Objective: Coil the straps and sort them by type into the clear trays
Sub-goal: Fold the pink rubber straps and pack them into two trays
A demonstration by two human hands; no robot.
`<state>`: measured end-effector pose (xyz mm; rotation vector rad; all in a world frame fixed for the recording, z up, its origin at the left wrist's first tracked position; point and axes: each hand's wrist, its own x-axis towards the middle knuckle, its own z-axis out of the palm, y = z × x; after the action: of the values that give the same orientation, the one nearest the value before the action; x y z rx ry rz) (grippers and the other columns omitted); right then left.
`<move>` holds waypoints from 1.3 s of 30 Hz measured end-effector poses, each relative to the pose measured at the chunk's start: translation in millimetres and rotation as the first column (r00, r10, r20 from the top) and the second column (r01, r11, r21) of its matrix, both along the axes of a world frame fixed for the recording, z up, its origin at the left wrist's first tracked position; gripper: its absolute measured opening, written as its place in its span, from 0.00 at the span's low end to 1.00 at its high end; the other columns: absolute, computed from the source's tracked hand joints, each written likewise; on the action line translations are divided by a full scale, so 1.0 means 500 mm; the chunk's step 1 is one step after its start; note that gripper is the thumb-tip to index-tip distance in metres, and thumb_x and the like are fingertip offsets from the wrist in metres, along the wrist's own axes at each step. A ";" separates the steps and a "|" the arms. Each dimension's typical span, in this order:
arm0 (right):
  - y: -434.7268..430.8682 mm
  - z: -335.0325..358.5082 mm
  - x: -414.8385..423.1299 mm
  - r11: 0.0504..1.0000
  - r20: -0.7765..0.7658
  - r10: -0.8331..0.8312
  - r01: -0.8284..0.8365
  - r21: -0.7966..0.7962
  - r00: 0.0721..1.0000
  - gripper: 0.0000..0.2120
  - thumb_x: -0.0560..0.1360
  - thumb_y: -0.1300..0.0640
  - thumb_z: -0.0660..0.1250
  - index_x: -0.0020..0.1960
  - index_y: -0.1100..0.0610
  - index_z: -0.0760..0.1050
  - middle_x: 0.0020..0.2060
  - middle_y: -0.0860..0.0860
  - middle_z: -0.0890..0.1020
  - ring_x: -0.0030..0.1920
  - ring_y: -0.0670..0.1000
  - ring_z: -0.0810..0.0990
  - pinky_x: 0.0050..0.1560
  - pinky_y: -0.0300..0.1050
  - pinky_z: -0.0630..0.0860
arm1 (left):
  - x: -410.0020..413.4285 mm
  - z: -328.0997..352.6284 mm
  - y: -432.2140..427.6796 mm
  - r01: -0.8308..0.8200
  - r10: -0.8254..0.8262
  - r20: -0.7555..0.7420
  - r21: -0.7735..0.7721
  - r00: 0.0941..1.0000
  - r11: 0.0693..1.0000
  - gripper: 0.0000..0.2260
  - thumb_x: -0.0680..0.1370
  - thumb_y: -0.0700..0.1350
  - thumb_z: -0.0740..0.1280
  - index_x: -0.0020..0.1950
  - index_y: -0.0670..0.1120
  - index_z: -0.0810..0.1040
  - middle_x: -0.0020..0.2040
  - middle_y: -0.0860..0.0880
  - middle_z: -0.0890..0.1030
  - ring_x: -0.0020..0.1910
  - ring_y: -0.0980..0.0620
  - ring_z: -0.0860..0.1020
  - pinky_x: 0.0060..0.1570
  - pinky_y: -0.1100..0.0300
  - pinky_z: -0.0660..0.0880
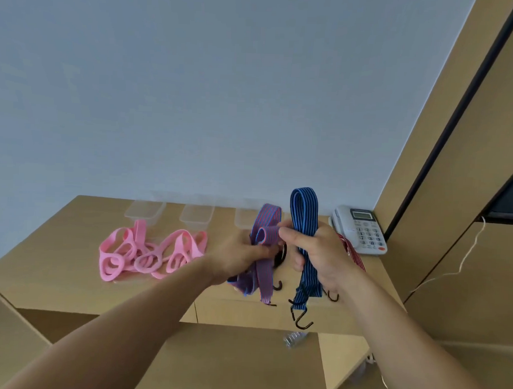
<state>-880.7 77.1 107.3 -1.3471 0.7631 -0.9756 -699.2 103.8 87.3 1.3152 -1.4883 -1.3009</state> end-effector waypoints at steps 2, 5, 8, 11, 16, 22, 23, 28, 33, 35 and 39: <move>0.006 -0.011 -0.006 1.000 0.022 -0.021 0.020 0.024 1.000 0.08 0.70 0.53 0.73 0.42 0.56 0.78 0.25 0.51 0.74 0.22 0.51 0.67 0.25 0.41 0.67 | 0.006 0.019 -0.006 -0.099 0.098 -0.087 -0.008 0.991 0.995 0.05 0.78 0.41 0.67 0.44 0.45 0.81 0.31 0.50 0.77 0.26 0.55 0.73 0.28 0.63 0.68; 0.024 -0.052 -0.005 0.998 -0.029 -0.056 0.056 0.027 0.998 0.12 0.68 0.53 0.75 0.46 0.58 0.78 0.25 0.57 0.72 0.22 0.53 0.67 0.27 0.44 0.68 | 0.011 0.057 -0.015 -0.185 0.182 -0.259 0.010 0.949 0.983 0.06 0.81 0.41 0.64 0.48 0.43 0.80 0.35 0.46 0.78 0.28 0.51 0.74 0.26 0.62 0.69; 0.053 -0.088 0.017 0.998 -0.101 0.051 -0.046 0.049 0.994 0.16 0.67 0.55 0.76 0.51 0.61 0.79 0.38 0.64 0.80 0.21 0.52 0.68 0.26 0.43 0.67 | 0.013 0.095 -0.018 -0.173 0.174 -0.415 0.041 0.893 0.984 0.07 0.81 0.42 0.62 0.47 0.41 0.79 0.36 0.45 0.81 0.26 0.50 0.74 0.24 0.62 0.68; 0.071 -0.100 0.034 0.995 -0.159 0.101 -0.096 0.037 0.982 0.12 0.72 0.54 0.74 0.47 0.63 0.80 0.35 0.68 0.80 0.22 0.52 0.68 0.28 0.44 0.68 | 0.028 0.117 -0.018 -0.208 0.204 -0.368 0.031 0.907 0.978 0.08 0.82 0.44 0.62 0.48 0.41 0.77 0.38 0.44 0.83 0.25 0.50 0.70 0.26 0.61 0.66; 0.060 -0.078 0.029 0.995 -0.136 -0.091 0.086 -0.046 0.987 0.10 0.75 0.59 0.72 0.42 0.66 0.78 0.25 0.57 0.77 0.23 0.54 0.71 0.26 0.44 0.69 | 0.078 0.095 -0.005 -0.421 0.421 -0.181 0.038 0.889 0.906 0.19 0.80 0.53 0.66 0.36 0.39 0.77 0.26 0.45 0.68 0.25 0.50 0.63 0.24 0.63 0.60; 0.051 -0.026 0.053 0.979 -0.140 -0.165 0.144 -0.147 0.976 0.18 0.76 0.54 0.71 0.30 0.57 0.72 0.21 0.55 0.73 0.23 0.53 0.70 0.27 0.43 0.71 | 0.095 0.032 0.020 -0.208 0.195 -0.183 -0.052 0.963 0.977 0.28 0.72 0.64 0.64 0.52 0.39 0.80 0.35 0.48 0.81 0.26 0.54 0.70 0.28 0.63 0.66; 0.046 -0.015 0.063 0.982 -0.088 -0.164 0.154 -0.107 0.983 0.17 0.76 0.54 0.71 0.30 0.55 0.74 0.21 0.55 0.73 0.23 0.53 0.70 0.27 0.44 0.71 | 0.093 0.020 0.025 -0.117 0.103 -0.191 -0.061 0.976 0.991 0.28 0.73 0.63 0.61 0.57 0.40 0.78 0.42 0.49 0.84 0.28 0.58 0.74 0.30 0.66 0.69; 0.008 0.008 0.097 0.983 -0.080 -0.182 0.184 0.019 0.980 0.07 0.73 0.55 0.74 0.38 0.54 0.78 0.22 0.56 0.72 0.21 0.53 0.67 0.25 0.42 0.66 | 0.056 -0.023 0.032 0.257 -0.273 -0.198 -0.103 0.942 0.961 0.07 0.78 0.38 0.65 0.53 0.47 0.78 0.43 0.49 0.83 0.41 0.49 0.81 0.37 0.61 0.75; -0.015 -0.046 0.063 0.928 -0.258 -0.336 0.364 0.072 0.906 0.10 0.74 0.55 0.73 0.44 0.62 0.76 0.26 0.50 0.78 0.20 0.50 0.69 0.22 0.40 0.66 | 0.026 -0.076 -0.004 -0.020 0.066 -0.272 0.165 0.960 0.986 0.04 0.78 0.40 0.65 0.47 0.41 0.79 0.35 0.42 0.83 0.31 0.44 0.80 0.38 0.55 0.77; -0.020 -0.085 0.025 0.897 -0.300 -0.324 0.392 0.206 0.897 0.11 0.75 0.55 0.72 0.44 0.61 0.75 0.31 0.52 0.78 0.21 0.49 0.70 0.23 0.41 0.68 | 0.008 -0.098 -0.030 -0.081 0.117 -0.148 0.225 0.982 0.971 0.04 0.77 0.39 0.66 0.45 0.39 0.78 0.32 0.43 0.83 0.28 0.48 0.80 0.34 0.60 0.76; -0.057 -0.151 -0.050 0.789 -0.279 -0.329 0.425 0.444 0.902 0.12 0.76 0.51 0.71 0.45 0.59 0.73 0.31 0.53 0.75 0.25 0.50 0.71 0.25 0.42 0.70 | -0.064 -0.147 -0.095 -0.069 0.094 -0.058 0.329 0.994 0.942 0.02 0.77 0.36 0.63 0.47 0.39 0.75 0.31 0.43 0.83 0.34 0.47 0.82 0.42 0.52 0.80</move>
<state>-905.7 48.6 31.8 -0.8466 1.3704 -0.8792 -731.1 56.5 13.9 1.5026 -1.1879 -1.5722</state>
